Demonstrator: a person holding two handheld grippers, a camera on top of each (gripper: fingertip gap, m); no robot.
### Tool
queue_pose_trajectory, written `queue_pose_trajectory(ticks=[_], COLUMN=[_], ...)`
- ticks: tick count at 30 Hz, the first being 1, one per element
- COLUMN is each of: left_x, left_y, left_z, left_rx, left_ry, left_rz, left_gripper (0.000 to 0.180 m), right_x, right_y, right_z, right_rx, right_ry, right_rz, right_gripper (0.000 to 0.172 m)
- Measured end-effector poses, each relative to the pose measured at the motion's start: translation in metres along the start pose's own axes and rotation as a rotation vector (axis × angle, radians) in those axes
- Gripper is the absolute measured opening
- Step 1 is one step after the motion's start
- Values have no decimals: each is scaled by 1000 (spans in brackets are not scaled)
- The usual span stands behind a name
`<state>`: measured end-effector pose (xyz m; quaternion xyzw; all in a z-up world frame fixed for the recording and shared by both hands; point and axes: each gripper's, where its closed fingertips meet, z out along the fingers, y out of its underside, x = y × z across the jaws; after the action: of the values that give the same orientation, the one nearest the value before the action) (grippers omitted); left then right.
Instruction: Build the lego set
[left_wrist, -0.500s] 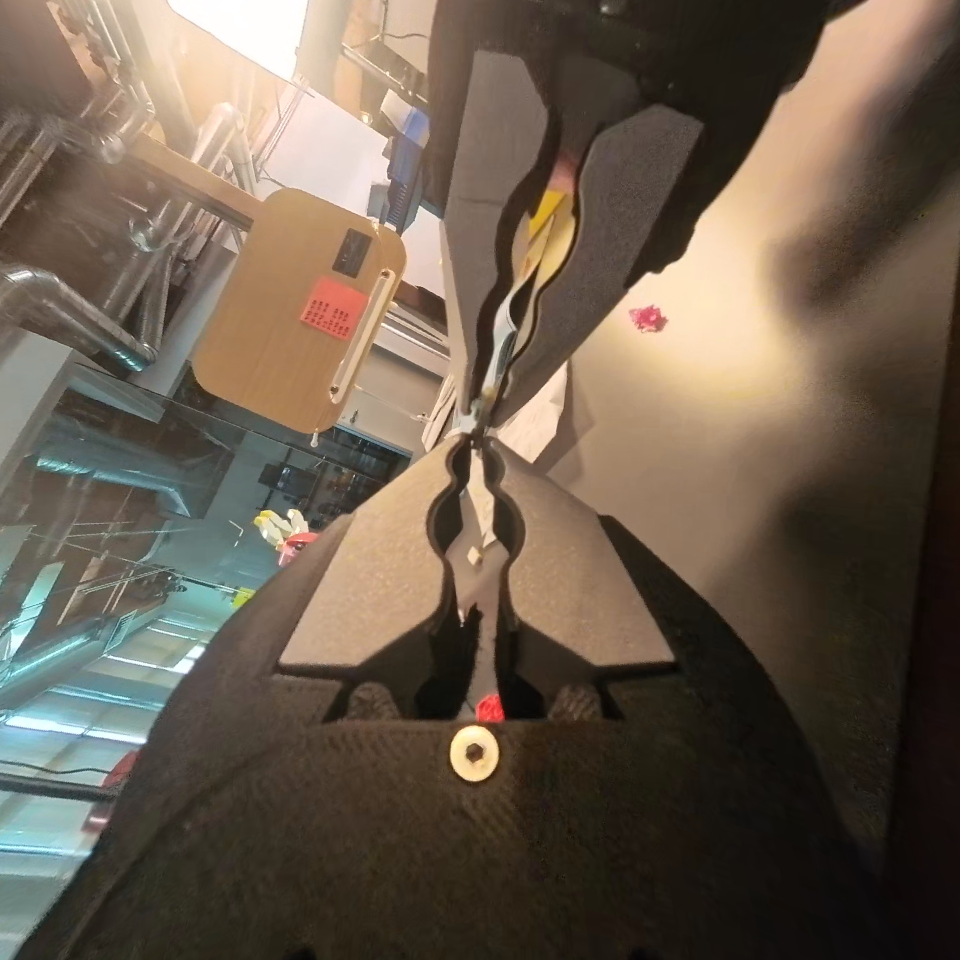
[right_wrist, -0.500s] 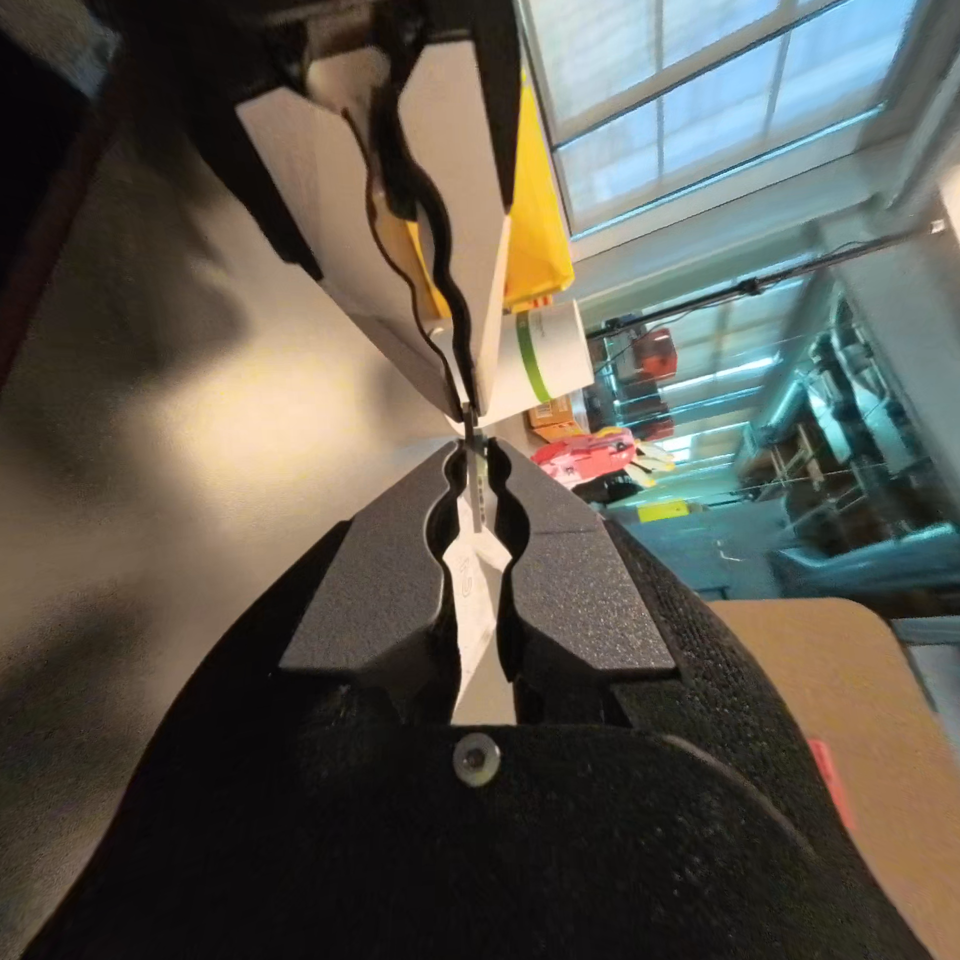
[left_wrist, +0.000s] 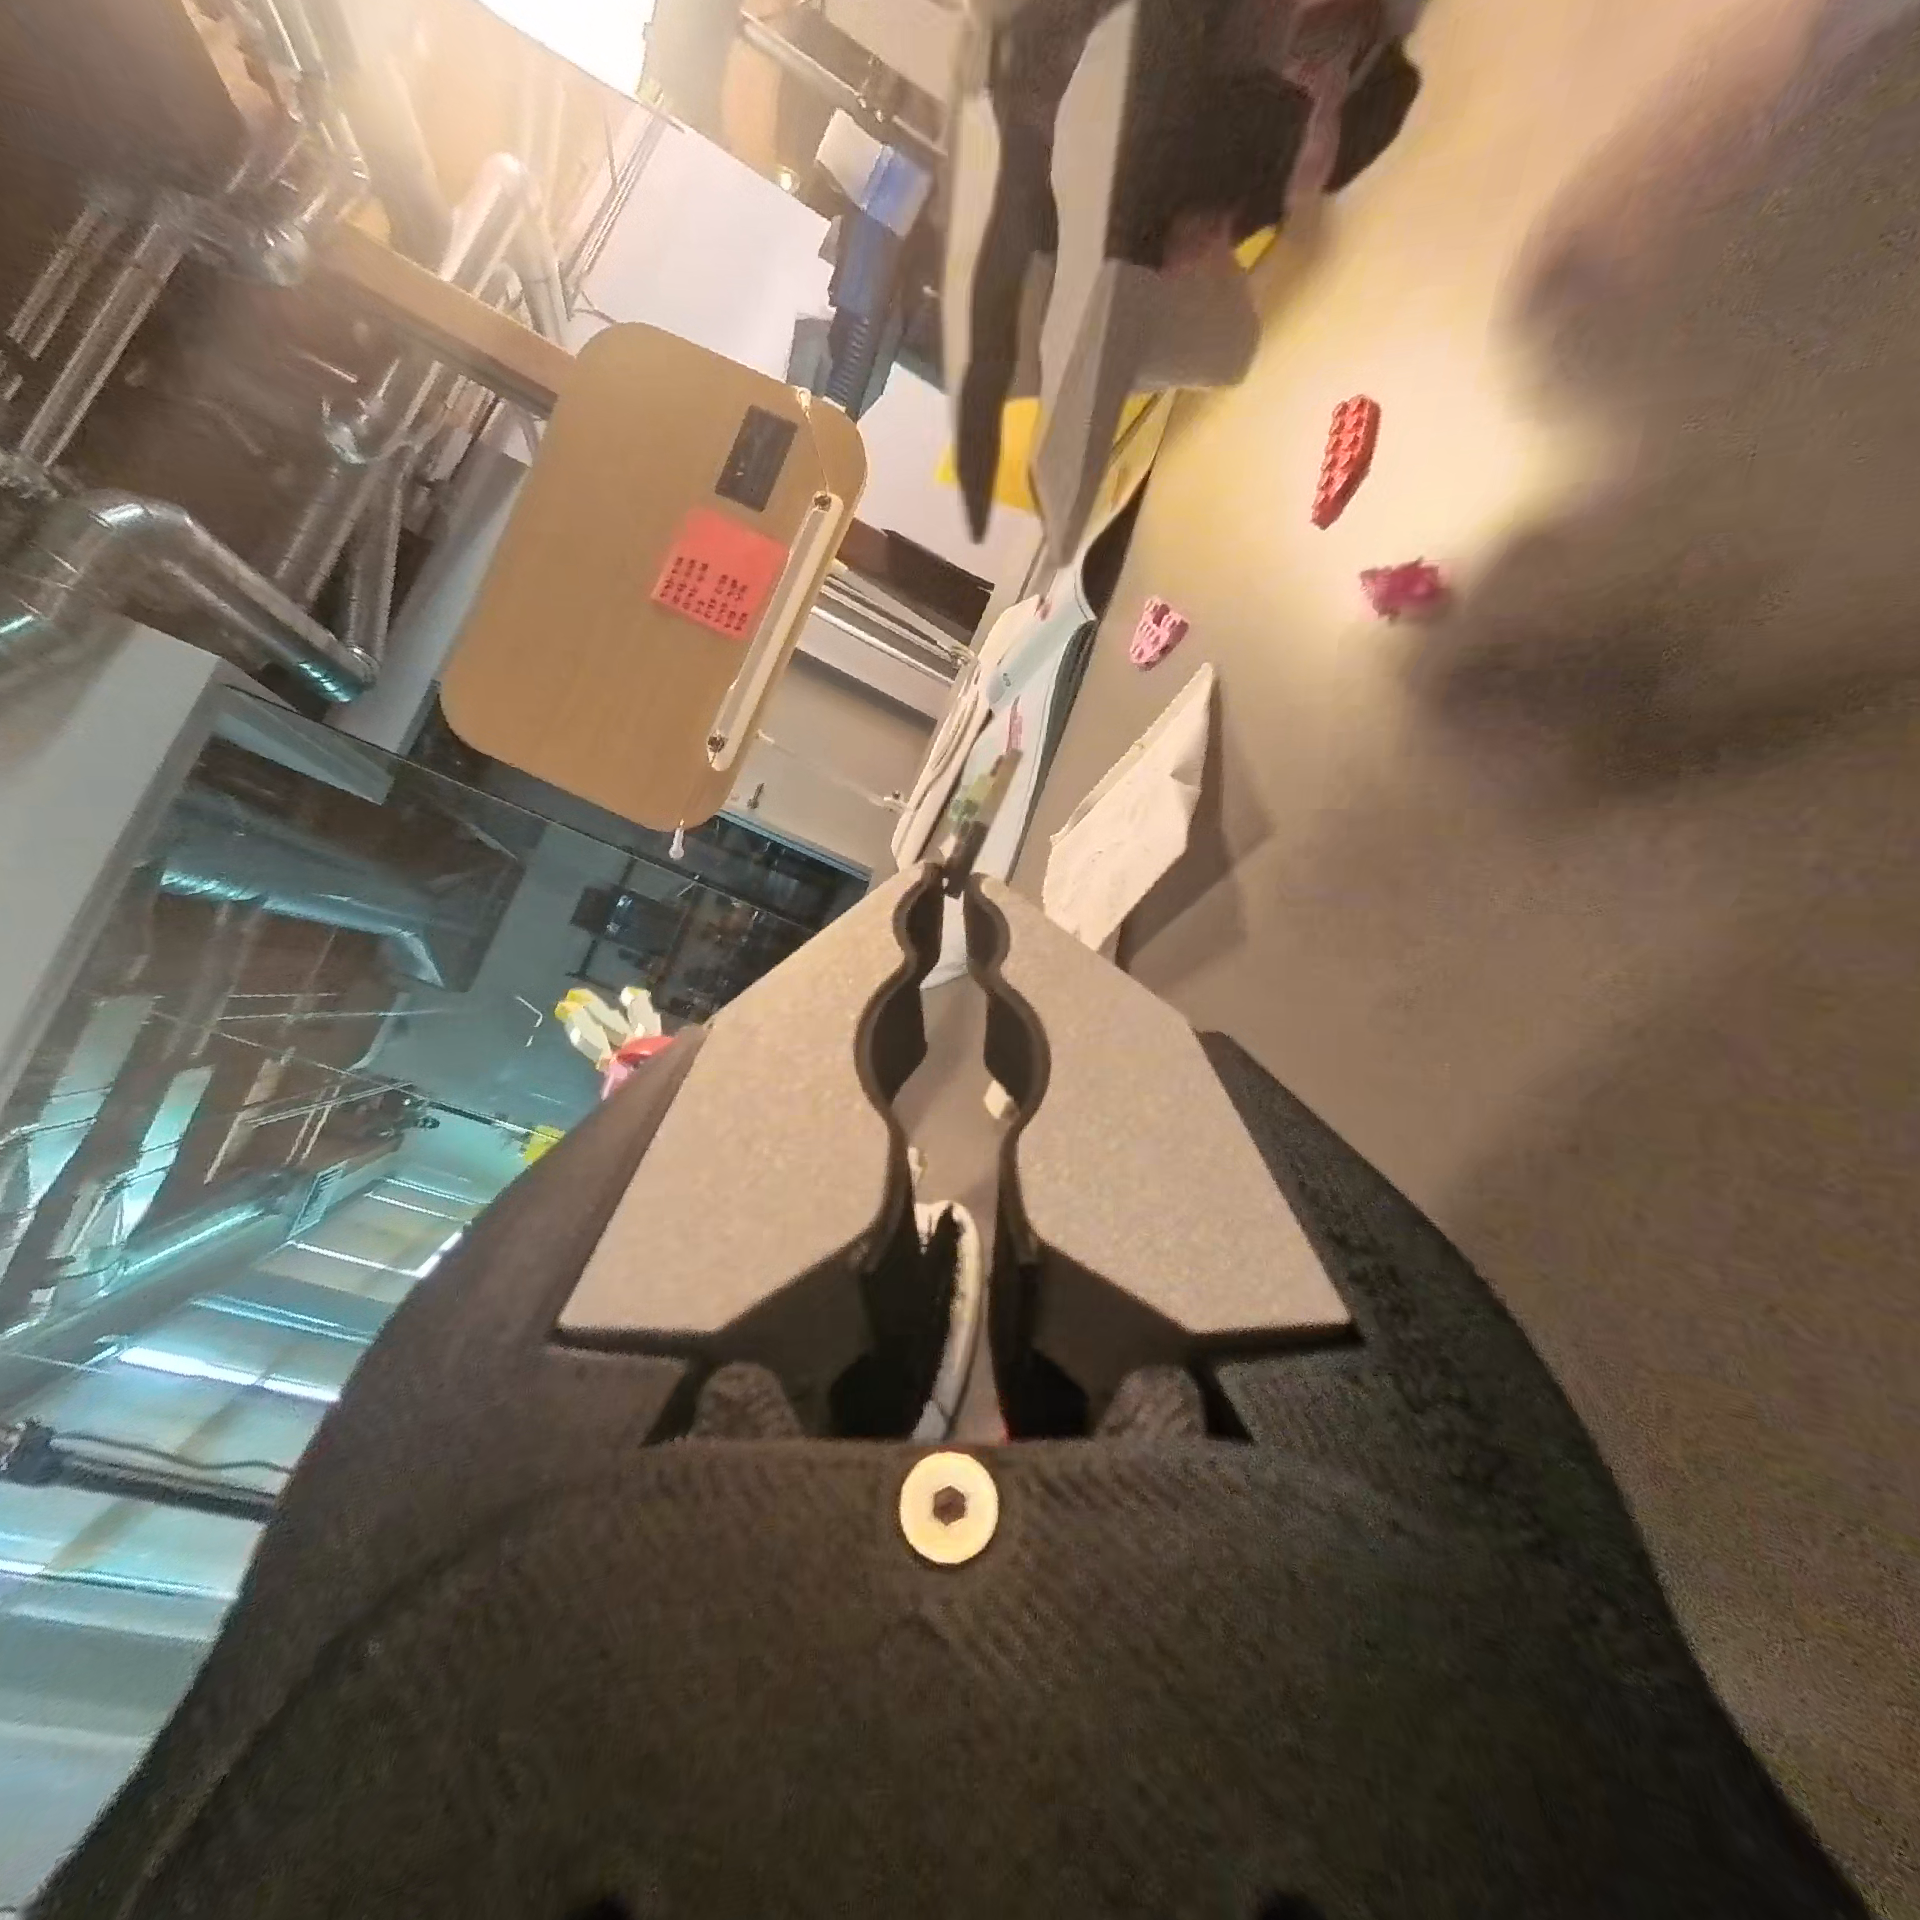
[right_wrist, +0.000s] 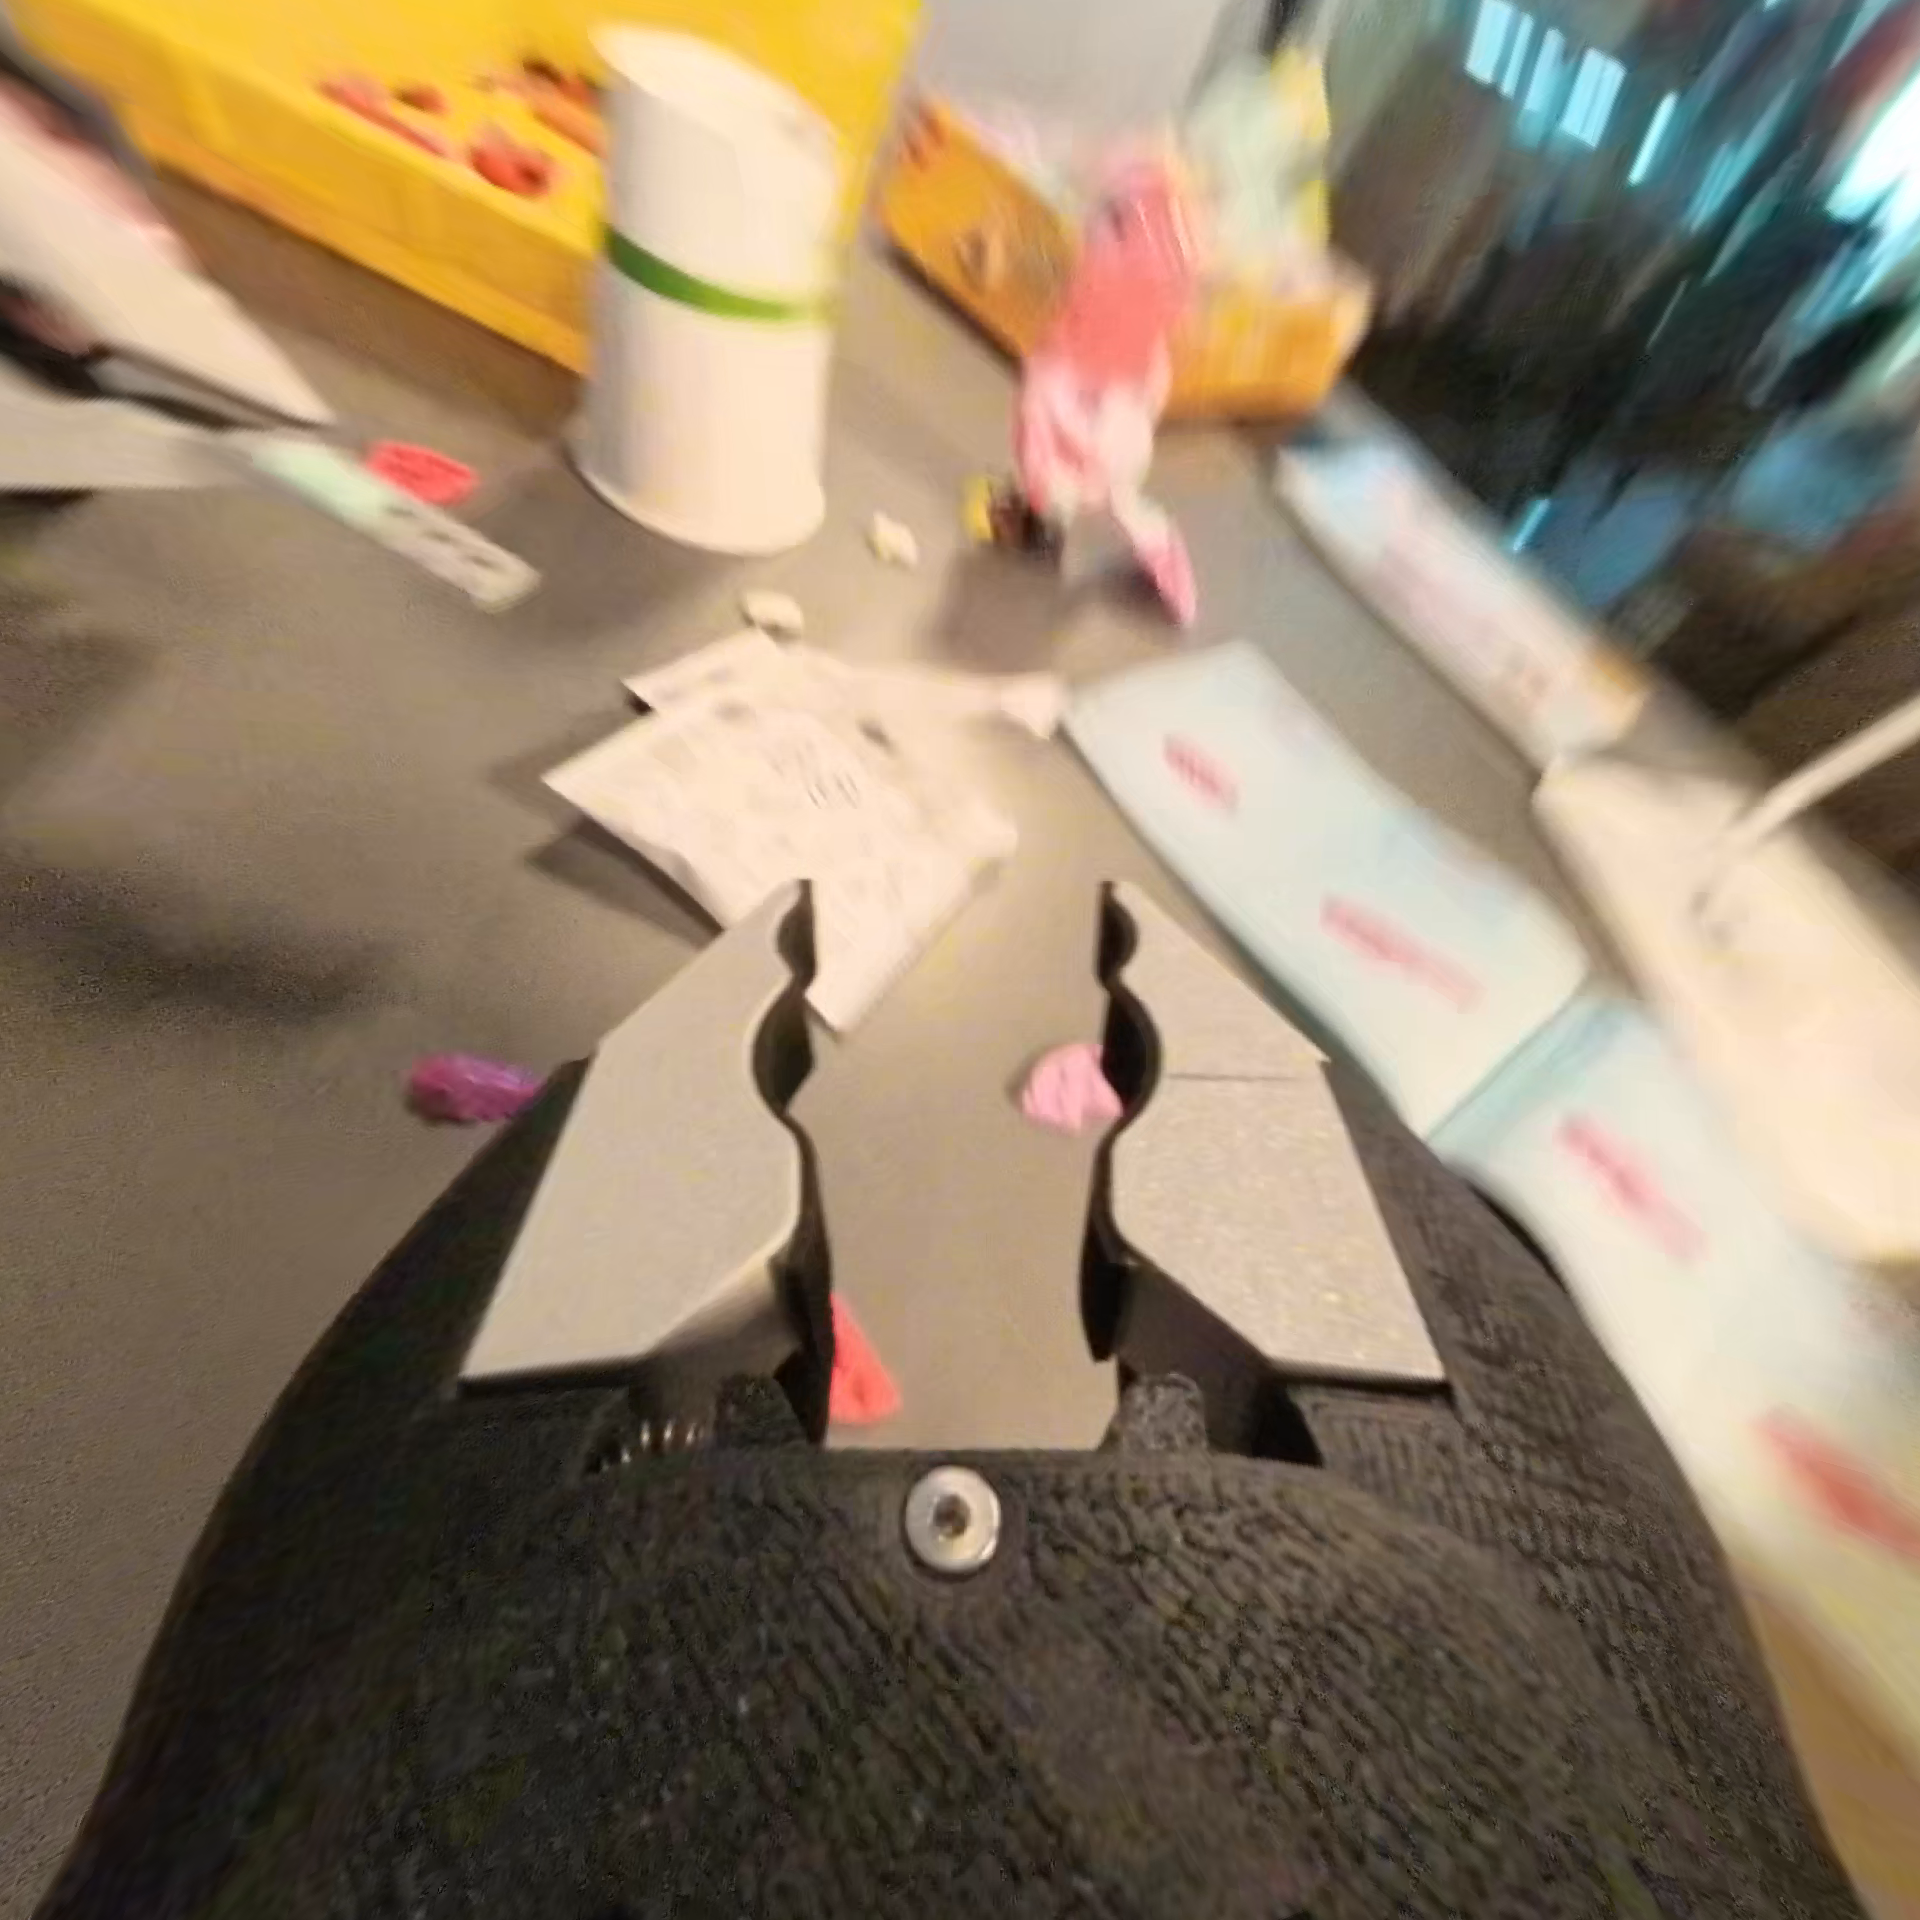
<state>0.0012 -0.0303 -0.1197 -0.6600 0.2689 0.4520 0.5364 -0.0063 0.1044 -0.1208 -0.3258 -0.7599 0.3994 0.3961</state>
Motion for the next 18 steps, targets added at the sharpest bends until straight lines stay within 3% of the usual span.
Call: queue_pose_trajectory(ticks=[2,5,7,10,11,14,16,18], left_x=[0,5,5,5,6,8,10,11], left_y=[0,-2,-2,-2,-1,-1,0,0], left_z=[6,11,10,11,11,12,12,12], left_rx=[-6,-13,-18,-21,-26,-29,-33,-40], left_ry=[-2,-1,-15,-19,-15,-4,0,2], left_rz=[27,75,109,112,112,119,130,140], left_gripper=[2,2,2,2,2,2,3,2], right_x=[24,36,32,7,2,14,25,26], right_y=[40,82,76,24,17,39,64,76], right_z=[6,16,19,14,14,18,20,24], right_rx=[-139,-285,-239,-6,9,-149,-264,-274], right_ry=[-55,-85,-125,-232,-218,-67,-33,-90], right_rz=[229,315,334,300,245,116,173,312], right_gripper=[68,73,74,67,65,64,69,71])
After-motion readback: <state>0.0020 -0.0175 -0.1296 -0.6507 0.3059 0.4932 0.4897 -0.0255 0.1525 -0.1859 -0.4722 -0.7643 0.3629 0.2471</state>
